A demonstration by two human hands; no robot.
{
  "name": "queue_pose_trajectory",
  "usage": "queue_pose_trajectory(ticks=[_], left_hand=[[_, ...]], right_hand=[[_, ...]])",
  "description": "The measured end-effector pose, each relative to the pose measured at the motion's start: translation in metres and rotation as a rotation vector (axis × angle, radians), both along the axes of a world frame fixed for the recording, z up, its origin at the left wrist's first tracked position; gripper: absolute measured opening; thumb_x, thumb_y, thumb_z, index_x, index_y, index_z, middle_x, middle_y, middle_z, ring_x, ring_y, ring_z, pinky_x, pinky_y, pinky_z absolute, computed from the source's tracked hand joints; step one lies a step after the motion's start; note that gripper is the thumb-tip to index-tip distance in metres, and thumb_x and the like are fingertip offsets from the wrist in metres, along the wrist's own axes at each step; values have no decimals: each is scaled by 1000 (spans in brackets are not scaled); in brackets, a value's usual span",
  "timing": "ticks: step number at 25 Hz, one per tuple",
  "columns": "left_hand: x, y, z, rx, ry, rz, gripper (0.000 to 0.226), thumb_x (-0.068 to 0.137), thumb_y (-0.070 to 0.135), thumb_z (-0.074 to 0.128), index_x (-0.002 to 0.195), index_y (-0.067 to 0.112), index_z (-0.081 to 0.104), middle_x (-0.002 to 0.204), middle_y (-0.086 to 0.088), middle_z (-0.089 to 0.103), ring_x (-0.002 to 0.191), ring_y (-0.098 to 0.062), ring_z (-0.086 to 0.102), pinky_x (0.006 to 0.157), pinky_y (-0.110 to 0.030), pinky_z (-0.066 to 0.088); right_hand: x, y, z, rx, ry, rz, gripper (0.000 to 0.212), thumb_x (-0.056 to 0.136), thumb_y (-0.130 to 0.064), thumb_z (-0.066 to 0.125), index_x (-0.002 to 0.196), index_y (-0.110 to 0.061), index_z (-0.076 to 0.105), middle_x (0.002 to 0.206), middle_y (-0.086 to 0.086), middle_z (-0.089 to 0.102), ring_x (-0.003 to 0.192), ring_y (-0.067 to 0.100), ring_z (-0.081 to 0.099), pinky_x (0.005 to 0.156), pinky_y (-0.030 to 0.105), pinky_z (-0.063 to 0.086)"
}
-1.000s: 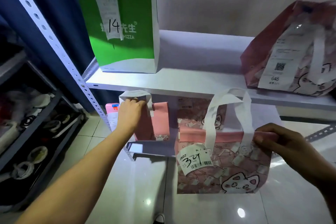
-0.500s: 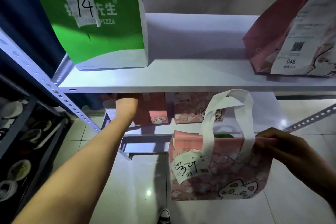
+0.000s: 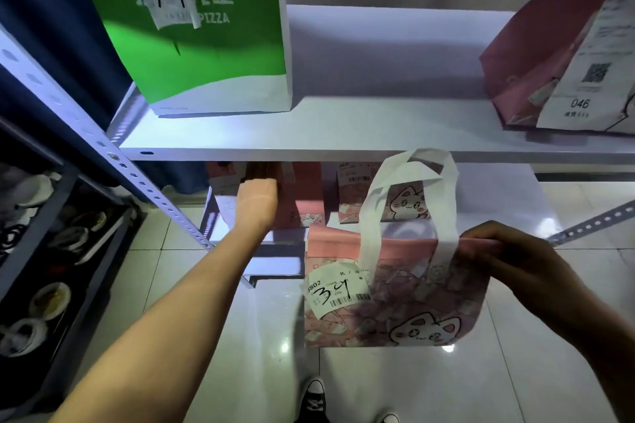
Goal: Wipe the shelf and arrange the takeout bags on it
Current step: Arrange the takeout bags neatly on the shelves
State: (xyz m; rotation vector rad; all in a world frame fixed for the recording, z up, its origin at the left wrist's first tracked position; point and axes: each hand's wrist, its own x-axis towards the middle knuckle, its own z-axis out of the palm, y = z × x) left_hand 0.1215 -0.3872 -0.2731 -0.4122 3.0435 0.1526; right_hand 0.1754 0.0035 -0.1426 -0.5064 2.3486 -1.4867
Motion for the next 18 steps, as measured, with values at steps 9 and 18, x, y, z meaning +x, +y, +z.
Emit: queue_pose_trajectory(ticks=[9, 18], left_hand=[[71, 4, -48, 117, 233, -31, 73, 89, -2, 59, 154, 13, 29, 159, -14, 32, 147, -38, 26, 112, -49, 37], [167, 67, 44, 688, 477, 167, 32, 106, 34, 35, 131, 28, 54, 127, 8, 63, 110, -8, 59, 93, -37, 48]], right_hand=[[-11, -14, -16, -7, 10, 14, 19, 79, -39, 64, 91, -27, 72, 91, 2, 73, 82, 16, 71, 68, 26, 59], [-2, -16, 14, -17, 32, -64, 9, 94, -19, 63, 98, -17, 71, 87, -4, 73, 79, 10, 70, 64, 18, 57]])
